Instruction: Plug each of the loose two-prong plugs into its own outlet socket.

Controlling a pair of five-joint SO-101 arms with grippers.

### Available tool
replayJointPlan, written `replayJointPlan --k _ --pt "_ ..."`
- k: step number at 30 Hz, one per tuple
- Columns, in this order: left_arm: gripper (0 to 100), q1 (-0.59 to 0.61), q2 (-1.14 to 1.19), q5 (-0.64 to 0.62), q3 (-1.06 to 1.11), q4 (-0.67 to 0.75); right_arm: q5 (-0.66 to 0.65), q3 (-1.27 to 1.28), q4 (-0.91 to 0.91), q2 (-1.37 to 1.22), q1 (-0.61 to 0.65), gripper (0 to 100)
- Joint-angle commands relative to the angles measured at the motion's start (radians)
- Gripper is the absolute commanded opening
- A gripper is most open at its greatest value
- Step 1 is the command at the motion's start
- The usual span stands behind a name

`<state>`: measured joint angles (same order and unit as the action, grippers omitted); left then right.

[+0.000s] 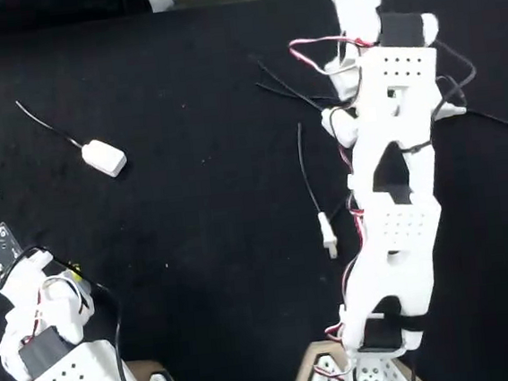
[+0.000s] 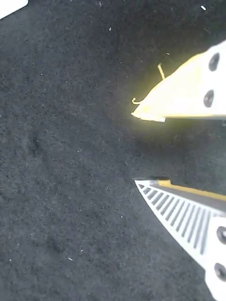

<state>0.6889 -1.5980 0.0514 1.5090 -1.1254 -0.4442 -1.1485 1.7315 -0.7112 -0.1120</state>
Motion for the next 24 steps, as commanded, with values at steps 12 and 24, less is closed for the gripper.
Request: replayJointPlan --k 12,24 --pt "21 -0.111 0.0 -0.006 -0.165 0.284 0.094 0.495 0.029 0.665 0.184 31.9" --pt "21 -0.255 0.206 -0.077 -0.446 0.282 0.233 1.794 -0.709 1.336 0.546 31.9"
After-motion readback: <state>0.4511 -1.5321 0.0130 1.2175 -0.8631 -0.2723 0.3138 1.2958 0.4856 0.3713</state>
